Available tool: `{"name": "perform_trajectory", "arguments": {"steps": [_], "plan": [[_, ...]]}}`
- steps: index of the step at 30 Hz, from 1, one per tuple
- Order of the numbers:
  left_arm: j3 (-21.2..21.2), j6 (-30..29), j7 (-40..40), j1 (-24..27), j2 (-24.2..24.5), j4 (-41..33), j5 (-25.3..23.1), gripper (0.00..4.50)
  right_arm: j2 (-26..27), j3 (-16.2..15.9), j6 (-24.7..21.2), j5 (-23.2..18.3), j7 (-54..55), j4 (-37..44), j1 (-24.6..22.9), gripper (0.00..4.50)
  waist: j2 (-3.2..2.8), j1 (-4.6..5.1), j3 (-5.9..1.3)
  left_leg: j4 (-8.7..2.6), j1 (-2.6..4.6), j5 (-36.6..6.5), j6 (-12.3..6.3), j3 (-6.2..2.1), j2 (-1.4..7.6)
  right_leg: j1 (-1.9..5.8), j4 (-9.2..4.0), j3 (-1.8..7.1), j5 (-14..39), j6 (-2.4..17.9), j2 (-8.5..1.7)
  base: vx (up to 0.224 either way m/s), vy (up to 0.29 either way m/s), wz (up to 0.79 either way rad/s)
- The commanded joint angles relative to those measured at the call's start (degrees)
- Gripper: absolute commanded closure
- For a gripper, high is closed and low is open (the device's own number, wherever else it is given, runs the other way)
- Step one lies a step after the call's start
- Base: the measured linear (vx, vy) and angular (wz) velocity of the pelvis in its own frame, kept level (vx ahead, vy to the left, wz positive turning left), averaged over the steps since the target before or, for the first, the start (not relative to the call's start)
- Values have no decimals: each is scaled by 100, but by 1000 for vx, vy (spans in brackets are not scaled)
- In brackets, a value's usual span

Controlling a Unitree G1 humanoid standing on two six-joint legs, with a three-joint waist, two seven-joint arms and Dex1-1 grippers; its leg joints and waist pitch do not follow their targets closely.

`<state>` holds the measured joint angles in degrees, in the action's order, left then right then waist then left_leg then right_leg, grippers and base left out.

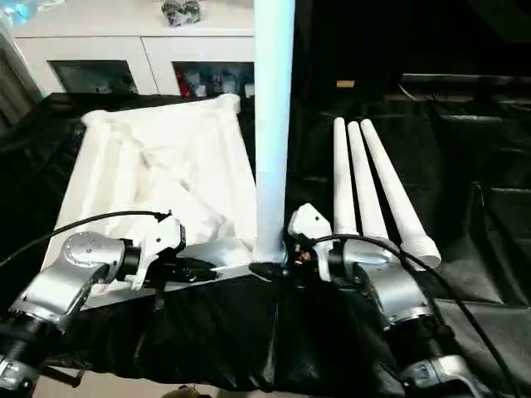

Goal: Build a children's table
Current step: Rotate leg to tighten

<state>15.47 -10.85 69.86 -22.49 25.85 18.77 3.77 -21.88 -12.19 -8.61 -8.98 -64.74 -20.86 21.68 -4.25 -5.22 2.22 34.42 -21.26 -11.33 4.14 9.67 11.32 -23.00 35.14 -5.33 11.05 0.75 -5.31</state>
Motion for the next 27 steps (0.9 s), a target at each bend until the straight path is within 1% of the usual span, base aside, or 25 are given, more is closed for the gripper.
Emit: {"name": "perform_trajectory", "arguments": {"steps": [1,3,4,8,12,14,15,16,17,18,19,20,21,22,23,24,25,26,27], "plan": [[-68,104,-35,-251,-10,-9,104,450,23,-315,-131,-43,-323,164,-93,139,56,15,-362,-382,27,-843,-448,-23,171,335,-370,274,631,1354,-299,0,0,0],[-63,137,-12,-253,3,35,107,450,-2,-330,-168,-31,-369,193,-106,146,51,8,-361,-383,29,-836,-449,-23,175,331,-372,277,692,1332,-301,0,0,0],[-62,144,-3,-251,9,48,108,450,-8,-332,-185,-31,-382,204,-113,164,54,9,-361,-382,29,-843,-448,-22,175,329,-374,277,706,1330,-301,0,0,0],[-67,187,28,-253,19,111,99,450,-22,-351,-226,-36,-408,241,-132,174,54,10,-361,-386,28,-838,-435,-25,175,330,-373,276,708,1327,-300,0,0,0],[-102,197,-54,-261,-19,167,94,450,63,-359,-179,0,-280,185,-134,175,59,7,-369,-376,26,-754,-466,-24,174,332,-359,273,606,1347,-300,0,0,0],[-123,197,-135,-262,-65,175,86,450,139,-309,-151,22,-109,141,-139,176,64,10,-366,-378,24,-775,-462,-22,174,330,-365,274,659,1339,-304,0,0,0],[-149,196,-260,-268,-135,187,69,450,253,-250,-132,79,156,55,-127,176,64,14,-353,-386,23,-817,-439,-21,171,325,-378,275,758,1316,-304,0,0,0],[-149,196,-260,-268,-135,187,69,450,253,-250,-132,79,156,55,-127,176,61,19,-344,-393,23,-868,-418,-19,167,323,-393,274,853,1301,-308,0,0,0],[-167,157,-660,-308,-318,209,-47,450,485,-157,-8,330,880,-208,-59,176,73,26,-333,-412,35,-1000,-359,-25,167,327,-419,271,1095,1238,-308,0,0,0],[-167,157,-660,-308,-318,209,-47,450,485,-157,-8,330,880,-208,-59,176,97,42,-328,-418,44,-1021,-322,-18,179,311,-434,286,1174,1221,-317,0,0,0],[-203,44,-1199,-372,-592,245,-173,450,803,-44,174,620,1804,-568,43,176,72,53,-314,-429,56,-1137,-236,-22,161,300,-459,282,1416,1167,-318,0,0,0],[-186,13,-1457,-399,-777,225,-229,450,1020,46,116,668,2263,-747,110,177,110,101,-288,-458,47,-1219,-117,-23,158,296,-488,278,1699,1077,-315,0,0,0],[-177,5,-1523,-404,-834,214,-241,450,1085,74,83,668,2383,-793,129,177,99,112,-291,-465,70,-1331,-25,-44,142,302,-521,260,2085,942,-331,0,0,0],[-147,-35,-1667,-410,-974,173,-265,450,1254,134,17,681,2701,-901,177,178,107,122,-307,-462,74,-1314,-20,-49,140,311,-524,265,2089,911,-335,0,0,0],[-139,-55,-1709,-411,-1018,158,-271,450,1307,150,4,689,2804,-935,191,178,98,149,-304,-469,62,-1287,-36,-47,152,297,-521,279,1940,918,-325,0,0,0],[-79,-135,-1970,-418,-1248,95,-342,450,1596,200,-24,736,3260,-1064,253,178,101,169,-305,-468,60,-1313,-64,-45,150,295,-522,278,1851,925,-314,0,0,0],[-73,-139,-1999,-419,-1269,90,-352,450,1623,202,-26,739,3296,-1074,258,178,98,183,-298,-472,55,-1329,-80,-41,148,284,-522,279,1848,928,-311,0,0,0],[-49,-154,-2096,-423,-1344,73,-389,450,1718,209,-32,749,3420,-1105,275,178,103,200,-289,-477,43,-1381,-91,-45,135,295,-544,270,1995,878,-315,0,0,0],[-20,-184,-2165,-412,-1440,24,-392,450,1823,202,-36,829,3678,-1154,309,178,102,188,-305,-467,54,-1324,-100,-44,137,292,-551,275,2027,840,-327,0,0,0]]}}
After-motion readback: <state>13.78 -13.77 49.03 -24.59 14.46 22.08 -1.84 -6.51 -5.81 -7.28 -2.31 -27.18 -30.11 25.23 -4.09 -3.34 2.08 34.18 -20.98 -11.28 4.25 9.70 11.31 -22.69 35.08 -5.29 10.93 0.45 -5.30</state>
